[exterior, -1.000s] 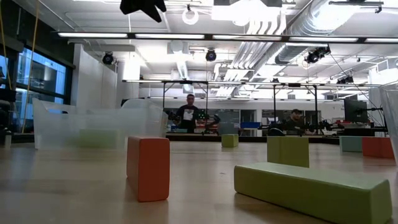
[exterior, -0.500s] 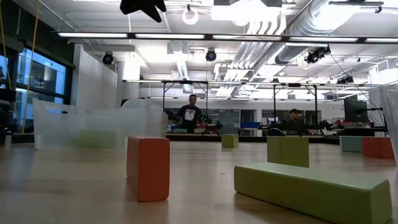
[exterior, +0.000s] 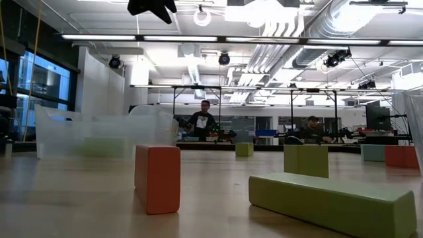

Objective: Sort & place blocks by color
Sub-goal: Put the orange block into the right transparent bin, then put the blue block into the gray bin

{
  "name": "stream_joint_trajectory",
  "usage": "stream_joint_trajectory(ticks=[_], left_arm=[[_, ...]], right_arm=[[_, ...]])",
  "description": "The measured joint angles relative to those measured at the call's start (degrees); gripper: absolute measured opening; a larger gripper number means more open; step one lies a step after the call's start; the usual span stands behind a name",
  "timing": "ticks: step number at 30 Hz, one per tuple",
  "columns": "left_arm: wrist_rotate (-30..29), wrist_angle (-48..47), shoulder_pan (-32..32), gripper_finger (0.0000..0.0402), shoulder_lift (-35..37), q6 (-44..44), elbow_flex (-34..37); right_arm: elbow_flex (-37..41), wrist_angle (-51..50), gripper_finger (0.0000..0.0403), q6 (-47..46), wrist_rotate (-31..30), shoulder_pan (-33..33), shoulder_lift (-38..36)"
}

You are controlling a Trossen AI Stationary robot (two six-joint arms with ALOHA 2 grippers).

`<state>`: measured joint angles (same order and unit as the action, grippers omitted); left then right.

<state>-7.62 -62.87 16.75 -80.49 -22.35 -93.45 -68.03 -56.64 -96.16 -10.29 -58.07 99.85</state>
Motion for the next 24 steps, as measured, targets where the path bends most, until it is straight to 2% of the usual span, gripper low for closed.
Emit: stream_joint_trajectory(ticks=[6,13,20,24], left_arm=[[0.0,0.0,0.0,0.011,0.0,0.0,0.0],[0.0,0.0,0.0,0.011,0.0,0.0,0.0],[0.8,0.0,0.1,0.011,0.0,0.0,0.0],[1.2,0.0,0.6,0.0111,0.0,0.0,0.0]], right_arm=[[-0.2,0.1,0.0195,1.1,-0.1,1.4,0.0],[-4.1,-2.5,0.0196,2.1,-2.1,1.5,0.0],[-9.6,-11.0,0.0197,0.2,-4.4,2.1,0.0],[-12.3,-15.7,0.0197,-2.2,-8.2,2.6,0.0]])
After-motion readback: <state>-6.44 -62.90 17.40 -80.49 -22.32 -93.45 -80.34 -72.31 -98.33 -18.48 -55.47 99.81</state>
